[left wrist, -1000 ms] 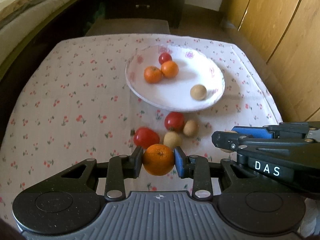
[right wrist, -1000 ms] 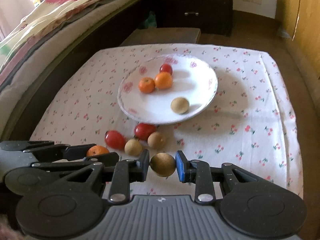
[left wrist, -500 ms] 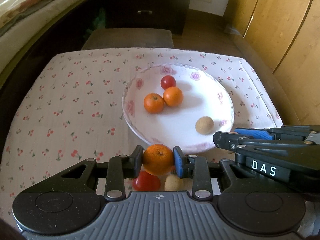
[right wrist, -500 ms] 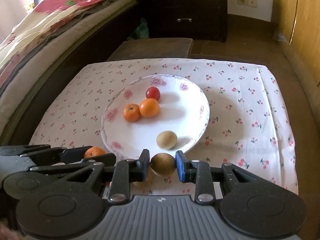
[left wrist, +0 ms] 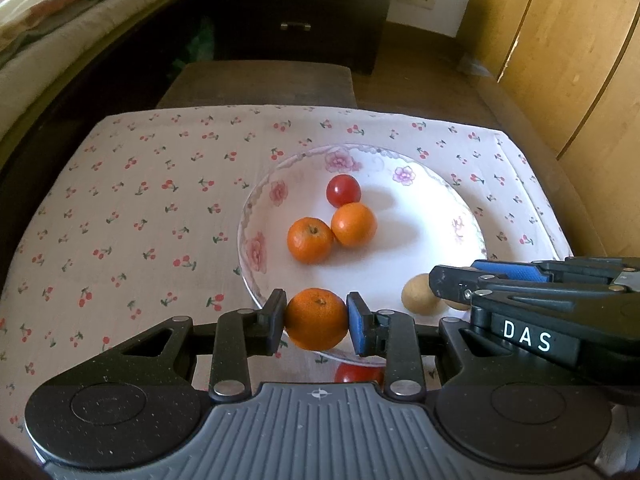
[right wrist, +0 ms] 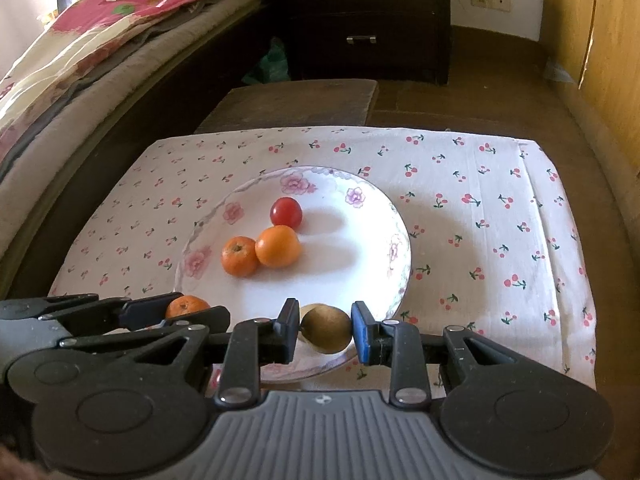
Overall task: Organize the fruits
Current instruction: 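Open both grippers to drop the mandarin and brown fruit into the bowl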
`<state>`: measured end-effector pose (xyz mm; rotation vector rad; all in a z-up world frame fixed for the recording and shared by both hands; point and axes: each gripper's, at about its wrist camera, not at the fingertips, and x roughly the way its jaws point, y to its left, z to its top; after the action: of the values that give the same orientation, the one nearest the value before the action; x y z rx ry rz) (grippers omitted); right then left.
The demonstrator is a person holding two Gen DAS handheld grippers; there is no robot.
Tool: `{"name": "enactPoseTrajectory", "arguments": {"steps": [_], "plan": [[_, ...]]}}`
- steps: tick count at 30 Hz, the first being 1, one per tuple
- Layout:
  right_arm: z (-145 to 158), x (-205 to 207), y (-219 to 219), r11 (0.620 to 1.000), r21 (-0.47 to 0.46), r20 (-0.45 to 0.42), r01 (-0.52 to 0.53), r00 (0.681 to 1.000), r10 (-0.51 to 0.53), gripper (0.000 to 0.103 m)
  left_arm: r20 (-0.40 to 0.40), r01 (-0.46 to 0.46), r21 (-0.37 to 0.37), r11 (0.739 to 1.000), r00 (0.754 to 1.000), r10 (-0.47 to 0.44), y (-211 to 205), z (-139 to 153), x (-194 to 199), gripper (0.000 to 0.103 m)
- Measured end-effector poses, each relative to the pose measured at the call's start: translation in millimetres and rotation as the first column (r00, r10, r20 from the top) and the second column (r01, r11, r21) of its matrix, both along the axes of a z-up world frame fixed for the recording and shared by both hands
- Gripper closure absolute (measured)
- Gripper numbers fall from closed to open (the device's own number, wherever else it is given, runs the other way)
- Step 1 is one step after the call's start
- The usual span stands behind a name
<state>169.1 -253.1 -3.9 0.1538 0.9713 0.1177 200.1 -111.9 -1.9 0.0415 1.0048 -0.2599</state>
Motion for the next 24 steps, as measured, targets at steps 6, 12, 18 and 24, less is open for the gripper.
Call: {"name": "enactPoseTrajectory", "arguments": {"steps": [6,12,18,24], "plan": [[-3.9,8.1,-2.4,1.000,-0.002,-0.003,0.005,1.000,-0.005,0.072,-0.012,-0.015,-0.013,1.000,1.000,0.015,-1.0,-4.2,7.2,0.063],[-4.5,10.8,-2.1,1.000,-0.004,-0.002,0.006,1.000,-0.006,0.072,-0.004,-0.018,0.000,1.000,1.000,0.018,-2.0,-3.9,7.9,0.063],[-2.3,10.6,-2.1,1.000,0.000,0.009,0.010,1.000,-0.010,0.071,-0.005,-0.029,-0.011,1.000,1.000,0.029,-0.3,-2.6,8.7,0.062],[-1.9,10.4,-3.8,1.000,0.004,0.012,0.019,1.000,-0.019,0.071,-0.002,-0.033,-0.016,0.999,0.999,0.033,0.2,-1.0,8.8,0.060]]}}
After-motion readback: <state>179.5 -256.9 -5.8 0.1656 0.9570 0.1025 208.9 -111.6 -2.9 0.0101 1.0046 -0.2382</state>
